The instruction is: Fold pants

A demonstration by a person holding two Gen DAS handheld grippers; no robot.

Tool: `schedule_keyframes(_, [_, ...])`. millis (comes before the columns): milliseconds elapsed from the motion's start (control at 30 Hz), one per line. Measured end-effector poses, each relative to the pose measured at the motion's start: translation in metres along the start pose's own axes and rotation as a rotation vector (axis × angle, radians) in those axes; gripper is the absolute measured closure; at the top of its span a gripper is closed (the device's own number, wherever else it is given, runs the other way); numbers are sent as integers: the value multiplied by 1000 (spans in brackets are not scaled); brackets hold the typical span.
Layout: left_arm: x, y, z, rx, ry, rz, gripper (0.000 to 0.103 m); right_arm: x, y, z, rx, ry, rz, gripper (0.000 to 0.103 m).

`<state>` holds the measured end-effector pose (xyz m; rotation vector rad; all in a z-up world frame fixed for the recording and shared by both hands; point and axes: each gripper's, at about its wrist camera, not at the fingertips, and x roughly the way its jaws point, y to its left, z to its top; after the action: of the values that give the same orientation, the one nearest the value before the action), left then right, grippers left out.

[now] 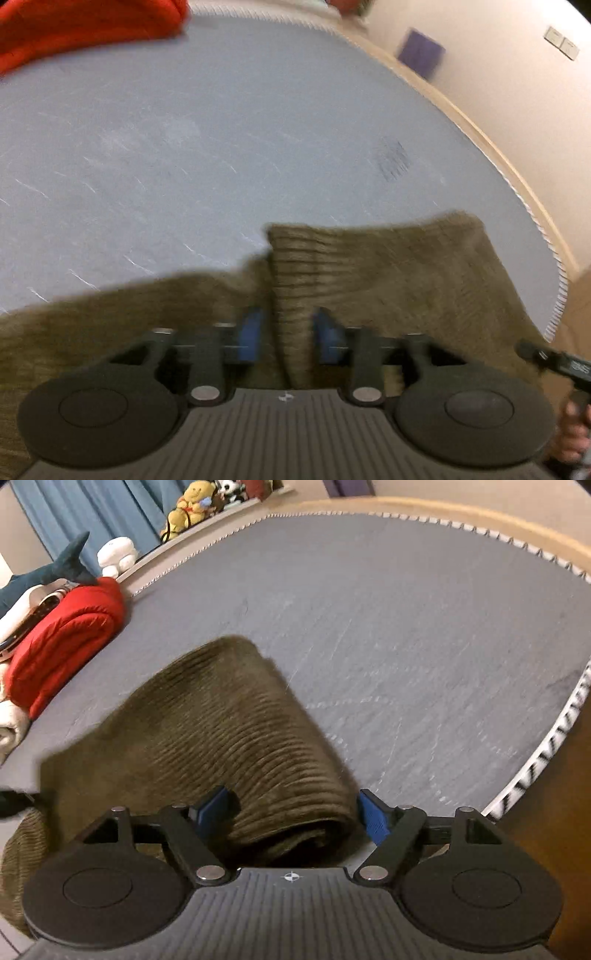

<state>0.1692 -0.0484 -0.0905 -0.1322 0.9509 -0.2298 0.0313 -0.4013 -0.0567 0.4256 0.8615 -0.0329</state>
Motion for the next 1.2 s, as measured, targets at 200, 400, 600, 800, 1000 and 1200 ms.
schedule_keyframes(200, [-48, -33, -3, 170, -277, -52, 60, 2, -2, 5, 65, 22, 25, 38])
schedule_keyframes(400, [18, -26, -13, 215, 48, -5, 87, -9, 16, -4, 17, -32, 1, 61])
schedule_keyframes(600, [-29, -31, 2, 130, -92, -117, 44, -49, 74, -16, -245, -234, -34, 69])
schedule_keyframes(800, [-64, -36, 9, -10, -169, -468, 14, -85, 160, -70, -726, -461, 19, 70])
schedule_keyframes(1000, [-60, -50, 9, 1, -114, -579, 12, -88, 209, -134, -1108, -533, 85, 70])
schedule_keyframes(1200, [-53, -56, 9, 92, -102, -460, 15, -81, 230, -170, -1309, -523, 104, 70])
